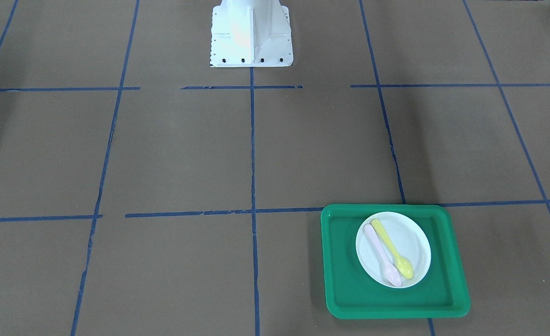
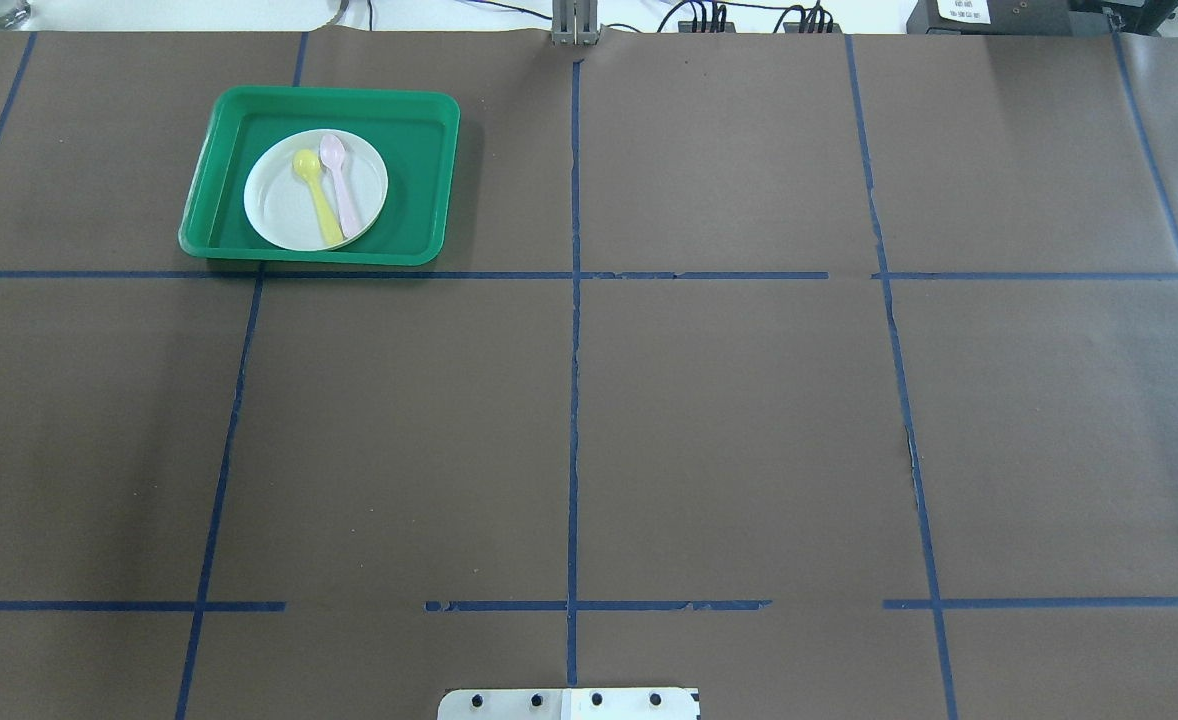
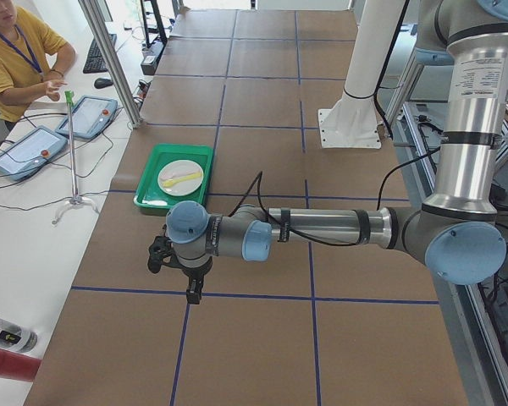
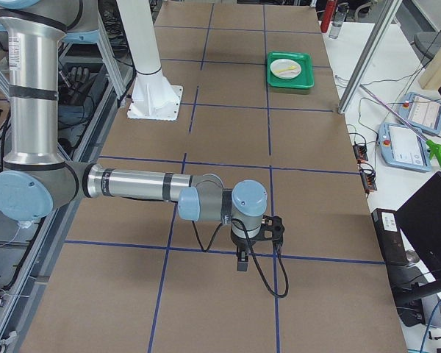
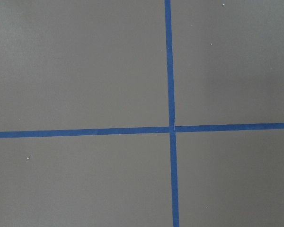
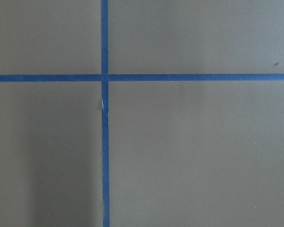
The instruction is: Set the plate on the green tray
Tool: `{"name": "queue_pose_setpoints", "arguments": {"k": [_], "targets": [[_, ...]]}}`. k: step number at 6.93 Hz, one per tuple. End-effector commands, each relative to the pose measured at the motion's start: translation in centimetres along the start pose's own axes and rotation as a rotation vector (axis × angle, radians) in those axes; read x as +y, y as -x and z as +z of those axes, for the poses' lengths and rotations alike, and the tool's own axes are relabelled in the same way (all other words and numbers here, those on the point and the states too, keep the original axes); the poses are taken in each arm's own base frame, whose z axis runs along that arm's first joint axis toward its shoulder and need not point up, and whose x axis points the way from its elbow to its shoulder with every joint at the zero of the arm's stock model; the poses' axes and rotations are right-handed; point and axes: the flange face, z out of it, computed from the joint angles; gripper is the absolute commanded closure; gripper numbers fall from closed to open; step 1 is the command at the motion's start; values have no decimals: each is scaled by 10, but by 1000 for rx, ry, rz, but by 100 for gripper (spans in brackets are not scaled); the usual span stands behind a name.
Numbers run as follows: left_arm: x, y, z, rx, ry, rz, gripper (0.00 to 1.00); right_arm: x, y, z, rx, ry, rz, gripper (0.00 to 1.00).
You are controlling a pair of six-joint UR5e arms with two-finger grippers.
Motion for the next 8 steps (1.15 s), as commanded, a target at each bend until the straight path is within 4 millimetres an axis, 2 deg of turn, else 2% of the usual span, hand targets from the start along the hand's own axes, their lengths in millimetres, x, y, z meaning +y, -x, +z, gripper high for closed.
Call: {"name": "queue_pose_setpoints", "arguments": {"k": [1,4,8], "targets": [[3,-11,-10,0,-8,10,0,0,0,0,1,0,0,0],[2,-13,-12,1,-12,14,0,0,0,0,1,0,0,0],[0,-26,-26,3,-29,28,0,0,0,0,-1,0,0,0]]}}
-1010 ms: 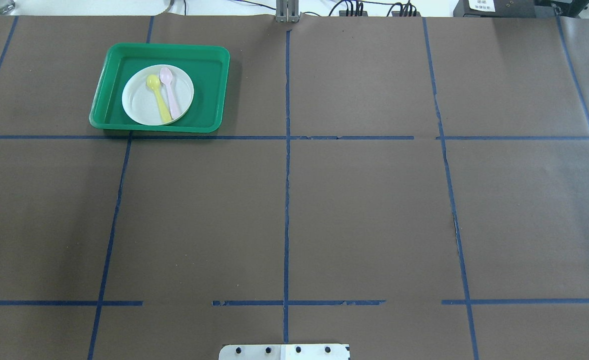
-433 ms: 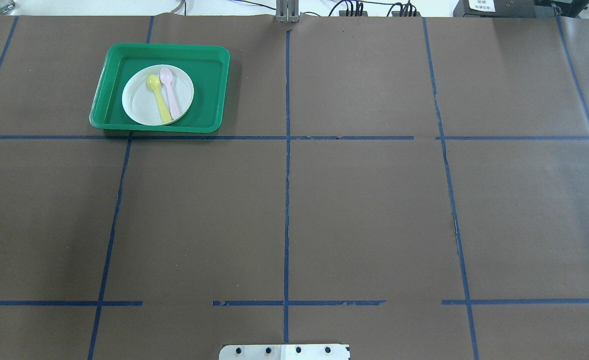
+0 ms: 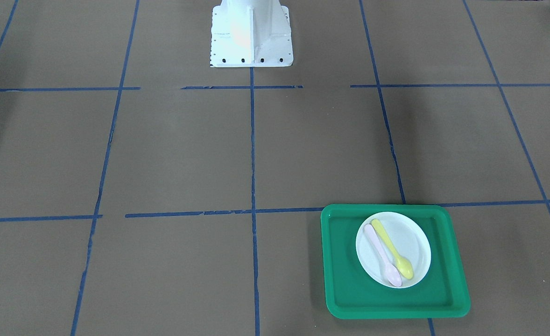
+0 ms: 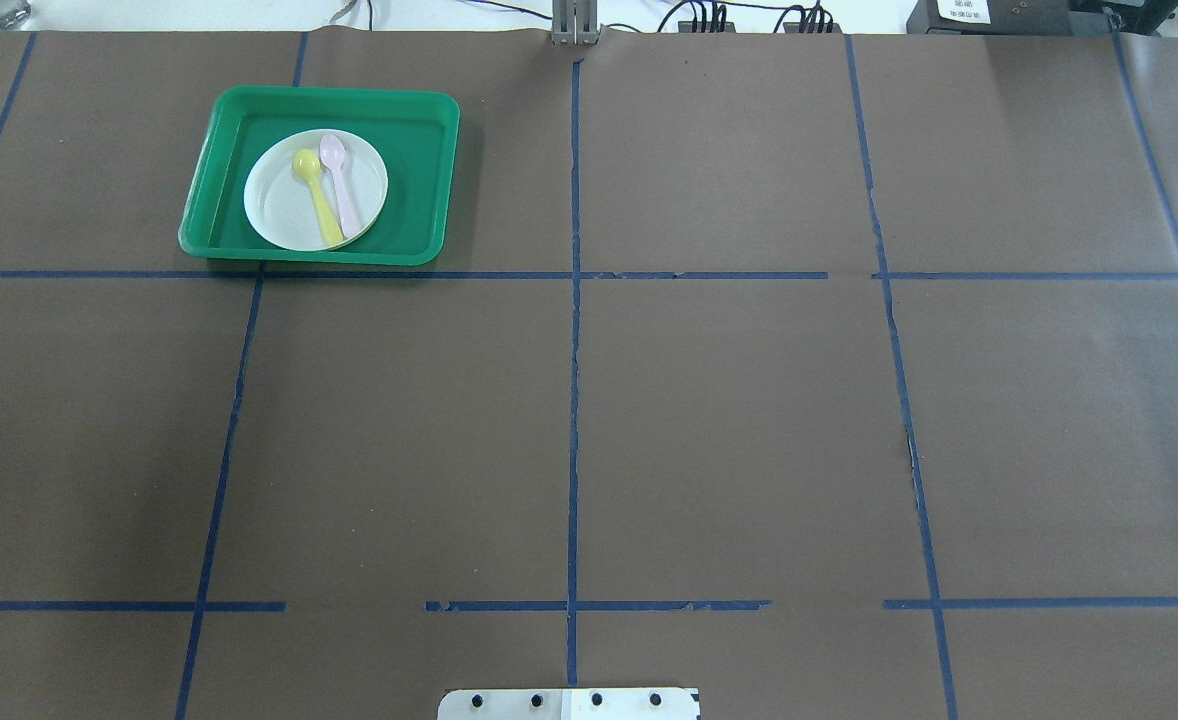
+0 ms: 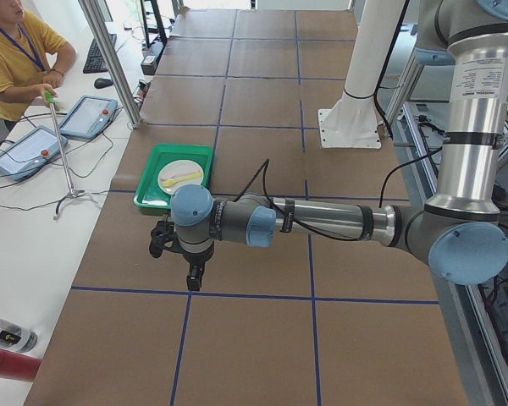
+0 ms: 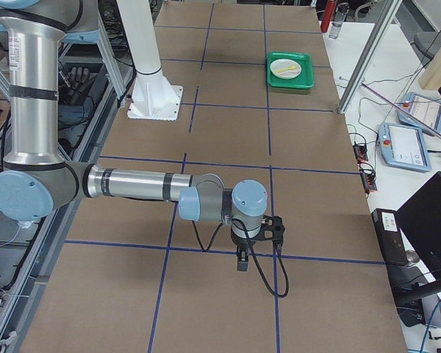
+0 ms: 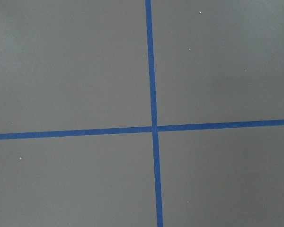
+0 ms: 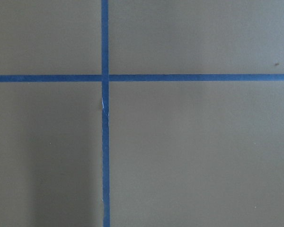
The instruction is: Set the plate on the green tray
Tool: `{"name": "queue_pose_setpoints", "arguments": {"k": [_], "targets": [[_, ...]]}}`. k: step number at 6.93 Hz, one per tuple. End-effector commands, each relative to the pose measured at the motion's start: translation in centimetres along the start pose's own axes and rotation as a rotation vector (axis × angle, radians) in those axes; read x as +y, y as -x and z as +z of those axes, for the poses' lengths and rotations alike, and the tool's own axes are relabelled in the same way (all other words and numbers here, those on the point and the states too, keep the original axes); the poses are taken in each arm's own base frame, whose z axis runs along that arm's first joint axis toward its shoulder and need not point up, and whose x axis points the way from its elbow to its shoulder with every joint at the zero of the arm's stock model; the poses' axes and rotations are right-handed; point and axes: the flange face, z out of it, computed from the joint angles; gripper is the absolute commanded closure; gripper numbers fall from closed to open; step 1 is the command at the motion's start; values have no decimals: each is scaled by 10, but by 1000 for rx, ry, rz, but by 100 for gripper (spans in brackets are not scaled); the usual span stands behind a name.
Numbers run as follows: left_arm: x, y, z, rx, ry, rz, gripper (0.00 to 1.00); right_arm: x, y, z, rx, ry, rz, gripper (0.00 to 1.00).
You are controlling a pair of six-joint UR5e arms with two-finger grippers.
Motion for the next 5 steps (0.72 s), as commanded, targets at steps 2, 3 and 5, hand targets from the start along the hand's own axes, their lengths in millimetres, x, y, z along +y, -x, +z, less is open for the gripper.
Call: {"name": "queue_pose_setpoints", "arguments": {"k": [2,3,5], "targets": [[3,-5,-6,-1,24,-27,0,0,0,0,0,0,0,0],[2,-7,-8,-1,20,-22,0,0,0,0,1,0,0,0],[3,-21,-22,-6,28,-31,0,-1,0,0,1,-1,-1,0]]}}
